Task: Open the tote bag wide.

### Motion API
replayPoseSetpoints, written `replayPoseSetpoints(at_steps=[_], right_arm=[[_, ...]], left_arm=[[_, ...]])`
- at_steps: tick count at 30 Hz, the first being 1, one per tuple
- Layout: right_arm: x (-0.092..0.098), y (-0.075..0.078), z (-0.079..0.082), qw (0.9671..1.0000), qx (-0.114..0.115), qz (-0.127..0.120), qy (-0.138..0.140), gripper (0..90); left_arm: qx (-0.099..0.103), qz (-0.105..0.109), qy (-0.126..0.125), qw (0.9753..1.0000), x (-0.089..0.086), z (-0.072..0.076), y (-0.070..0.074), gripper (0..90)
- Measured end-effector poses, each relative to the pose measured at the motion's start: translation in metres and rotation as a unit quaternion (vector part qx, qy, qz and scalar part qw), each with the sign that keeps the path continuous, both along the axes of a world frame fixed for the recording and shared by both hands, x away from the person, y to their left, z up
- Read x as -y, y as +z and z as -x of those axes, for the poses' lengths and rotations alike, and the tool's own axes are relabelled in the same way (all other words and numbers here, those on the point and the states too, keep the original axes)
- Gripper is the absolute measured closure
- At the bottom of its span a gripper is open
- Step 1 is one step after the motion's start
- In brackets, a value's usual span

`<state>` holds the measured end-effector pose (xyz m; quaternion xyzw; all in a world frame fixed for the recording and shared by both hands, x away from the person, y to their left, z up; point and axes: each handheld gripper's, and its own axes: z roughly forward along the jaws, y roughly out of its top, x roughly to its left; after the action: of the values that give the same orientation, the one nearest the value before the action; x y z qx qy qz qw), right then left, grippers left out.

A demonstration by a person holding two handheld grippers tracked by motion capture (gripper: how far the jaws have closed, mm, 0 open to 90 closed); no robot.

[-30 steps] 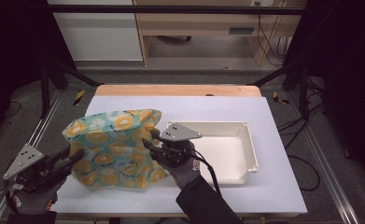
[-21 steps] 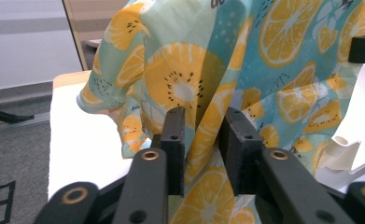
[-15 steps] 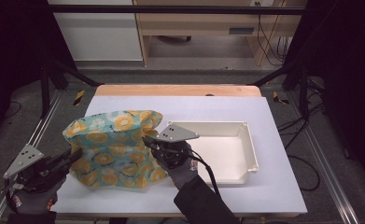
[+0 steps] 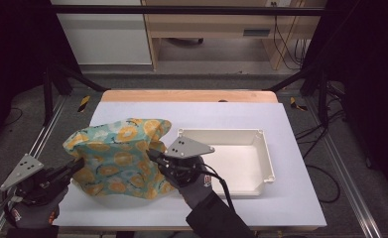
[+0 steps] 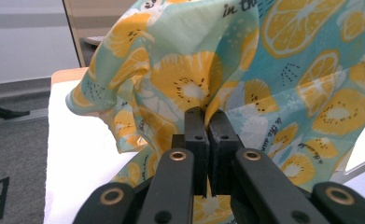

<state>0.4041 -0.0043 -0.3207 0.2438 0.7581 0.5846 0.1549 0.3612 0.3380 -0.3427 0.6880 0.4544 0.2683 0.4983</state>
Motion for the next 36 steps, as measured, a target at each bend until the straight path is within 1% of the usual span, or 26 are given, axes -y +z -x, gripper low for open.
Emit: replayPoseSetpoints(at_steps=[1, 2, 4, 7, 11, 12, 13, 15, 16, 18, 20, 21, 22, 25, 26, 27, 28, 29, 30, 31, 33, 35, 36], right_arm=[[-0.001, -0.002, 0.002, 1.0000, -0.003, 0.002, 0.006, 90.0], [-0.004, -0.008, 0.003, 0.9999, -0.007, 0.004, 0.011, 90.0], [-0.004, -0.010, 0.004, 0.9999, -0.010, 0.004, 0.013, 90.0], [-0.007, -0.021, 0.002, 0.9996, -0.022, 0.009, 0.014, 90.0], [-0.008, -0.032, 0.000, 0.9993, -0.033, 0.012, 0.011, 90.0], [-0.009, -0.038, -0.001, 0.9991, -0.038, 0.014, 0.009, 90.0], [-0.009, -0.038, -0.001, 0.9991, -0.038, 0.014, 0.009, 90.0], [-0.010, -0.043, -0.003, 0.9990, -0.041, 0.016, 0.006, 90.0], [-0.012, -0.047, -0.004, 0.9988, -0.045, 0.017, 0.003, 90.0], [-0.012, -0.050, -0.005, 0.9987, -0.047, 0.020, 0.002, 90.0], [-0.014, -0.055, -0.010, 0.9984, -0.052, 0.021, -0.003, 89.9], [-0.014, -0.055, -0.010, 0.9984, -0.052, 0.021, -0.003, 89.9], [-0.013, -0.056, -0.012, 0.9983, -0.055, 0.016, -0.006, 89.7], [-0.012, -0.055, -0.013, 0.9983, -0.056, 0.014, -0.006, 88.3], [-0.009, -0.051, -0.011, 0.9986, -0.051, 0.009, -0.007, 84.6], [-0.009, -0.051, -0.011, 0.9986, -0.051, 0.009, -0.007, 84.6], [-0.006, -0.045, -0.009, 0.9992, -0.040, 0.002, -0.009, 77.4], [-0.006, -0.045, -0.009, 0.9992, -0.040, 0.002, -0.009, 77.4], [-0.002, -0.036, -0.007, 0.9995, -0.027, -0.011, -0.011, 70.9], [-0.002, -0.036, -0.007, 0.9995, -0.027, -0.011, -0.011, 70.9], [0.003, -0.027, -0.008, 0.9994, -0.015, -0.024, -0.019, 64.5], [0.006, -0.016, -0.011, 0.9988, -0.006, -0.040, -0.029, 54.8], [0.006, -0.009, -0.017, 0.9984, -0.003, -0.039, -0.040, 47.4]], left_arm=[[0.000, 0.001, 0.001, 1.0000, 0.000, 0.000, 0.000, 88.3], [-0.002, 0.001, 0.001, 1.0000, 0.000, 0.000, -0.001, 88.7], [-0.003, 0.000, 0.002, 1.0000, 0.000, 0.001, -0.002, 88.8], [-0.004, -0.003, 0.002, 1.0000, 0.001, 0.001, -0.004, 89.1], [-0.002, -0.007, 0.003, 1.0000, 0.001, 0.003, -0.006, 89.4], [-0.002, -0.008, 0.004, 1.0000, 0.001, 0.003, -0.007, 89.5], [-0.002, -0.008, 0.004, 1.0000, 0.002, 0.004, -0.008, 89.5], [-0.003, -0.010, 0.005, 0.9999, 0.002, 0.004, -0.010, 89.5], [-0.004, -0.012, 0.005, 0.9999, 0.002, 0.005, -0.011, 89.5], [-0.005, -0.013, 0.005, 0.9999, 0.003, 0.005, -0.012, 89.5], [-0.008, -0.014, 0.004, 0.9999, 0.003, 0.005, -0.014, 89.5], [-0.011, -0.015, 0.004, 0.9998, 0.003, 0.004, -0.016, 89.5], [-0.012, -0.014, 0.005, 0.9998, 0.003, 0.003, -0.017, 89.5], [-0.014, -0.016, 0.004, 0.9998, 0.004, 0.002, -0.018, 89.5], [-0.014, -0.017, 0.005, 0.9997, 0.004, 0.002, -0.018, 89.5], [-0.015, -0.017, 0.005, 0.9997, 0.003, 0.002, -0.018, 89.5], [-0.015, -0.016, 0.005, 0.9997, 0.003, 0.002, -0.018, 89.5], [-0.015, -0.017, 0.005, 0.9997, 0.003, 0.002, -0.019, 89.5], [-0.016, -0.018, 0.005, 0.9997, 0.003, 0.002, -0.019, 89.5], [-0.016, -0.018, 0.005, 0.9997, 0.003, 0.002, -0.019, 89.5], [-0.016, -0.018, 0.005, 0.9997, 0.003, 0.002, -0.019, 89.5], [-0.016, -0.018, 0.005, 0.9997, 0.003, 0.001, -0.019, 89.4], [-0.016, -0.018, 0.005, 0.9997, 0.003, 0.001, -0.019, 89.4]])
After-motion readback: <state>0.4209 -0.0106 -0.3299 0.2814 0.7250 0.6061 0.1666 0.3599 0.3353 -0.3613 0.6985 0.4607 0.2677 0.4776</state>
